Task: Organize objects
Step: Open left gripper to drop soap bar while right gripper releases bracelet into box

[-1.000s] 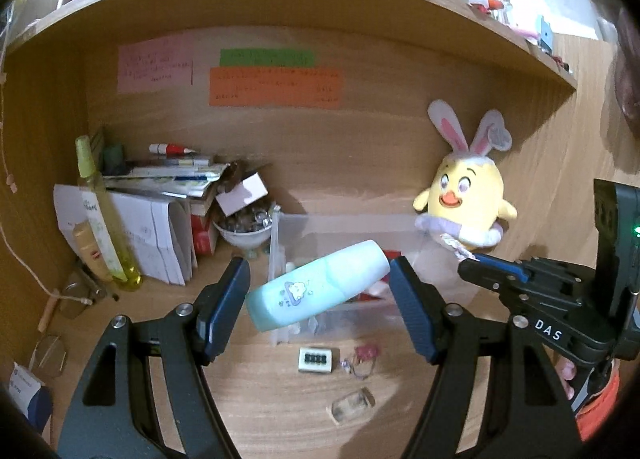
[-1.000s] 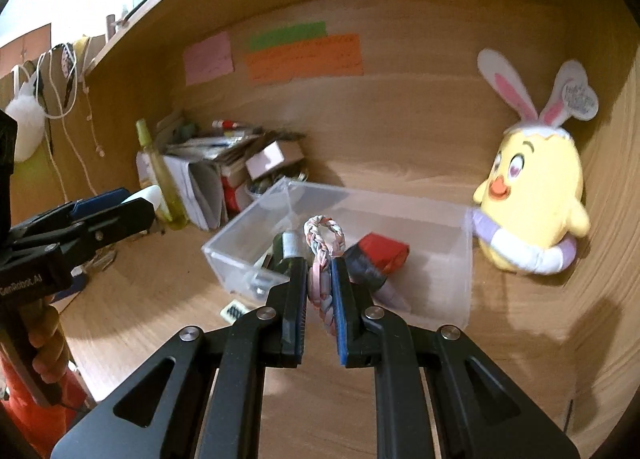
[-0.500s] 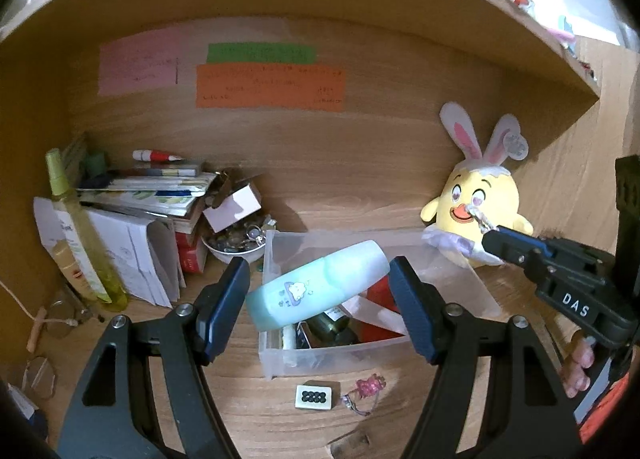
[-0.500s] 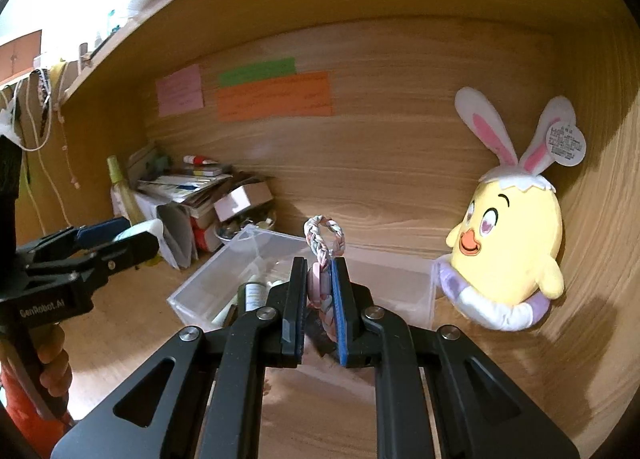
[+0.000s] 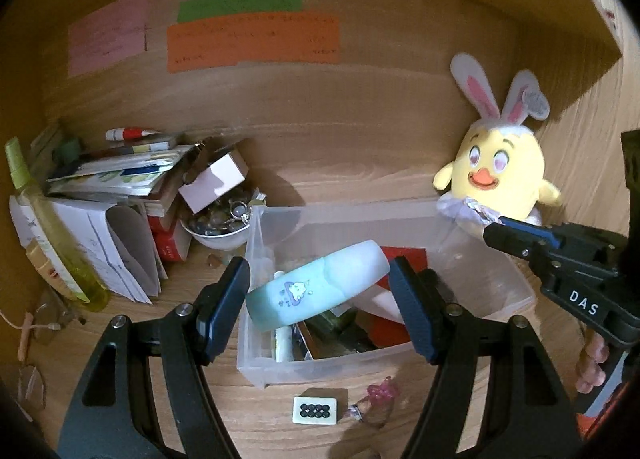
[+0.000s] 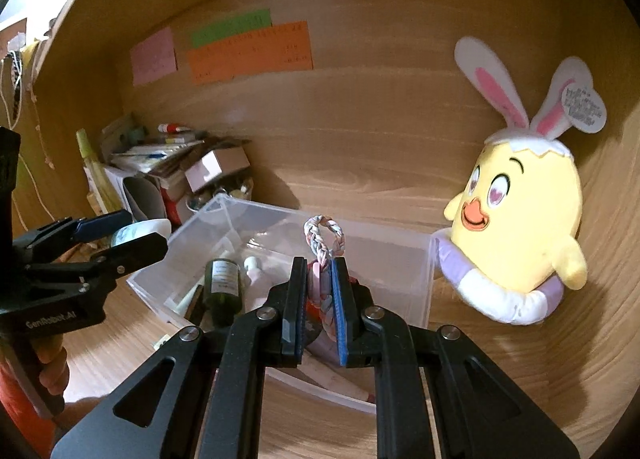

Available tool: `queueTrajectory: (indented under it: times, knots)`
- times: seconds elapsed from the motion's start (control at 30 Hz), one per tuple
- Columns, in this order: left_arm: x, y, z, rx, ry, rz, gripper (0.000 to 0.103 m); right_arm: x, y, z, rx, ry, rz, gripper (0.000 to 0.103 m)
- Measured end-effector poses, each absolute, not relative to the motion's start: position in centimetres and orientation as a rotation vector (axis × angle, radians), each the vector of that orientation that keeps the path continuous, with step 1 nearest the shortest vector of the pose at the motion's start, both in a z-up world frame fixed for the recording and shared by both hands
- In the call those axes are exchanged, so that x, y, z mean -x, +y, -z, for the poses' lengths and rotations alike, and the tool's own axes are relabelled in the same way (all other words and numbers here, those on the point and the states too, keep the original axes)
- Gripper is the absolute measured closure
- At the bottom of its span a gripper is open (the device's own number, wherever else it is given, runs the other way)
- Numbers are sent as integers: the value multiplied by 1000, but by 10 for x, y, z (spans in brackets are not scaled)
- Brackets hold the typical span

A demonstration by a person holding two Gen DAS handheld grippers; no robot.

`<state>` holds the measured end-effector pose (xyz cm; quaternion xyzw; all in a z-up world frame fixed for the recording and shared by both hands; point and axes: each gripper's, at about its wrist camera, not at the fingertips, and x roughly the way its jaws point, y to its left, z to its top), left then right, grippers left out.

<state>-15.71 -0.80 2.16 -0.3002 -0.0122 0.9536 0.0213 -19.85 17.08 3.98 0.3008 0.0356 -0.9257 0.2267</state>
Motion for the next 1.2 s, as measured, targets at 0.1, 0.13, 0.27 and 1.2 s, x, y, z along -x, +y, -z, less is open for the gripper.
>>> queueTrajectory:
  times: [0.1,0.13,0.27,1.2]
  knots:
    - [163,-3,-15,952,-10,-2943,32,204,170,-33,-857,103,2546,92]
    - [165,-1,-13,958,2,-2940,32,204,170,-33,-857,103,2546,92]
    - [172,3,-6,981,13,-2915,32,211,171,-25,-895,102,2538,92]
    - [186,-1,5,1088,-101,-2777,23,237,162,7,-1097,106,2462,81]
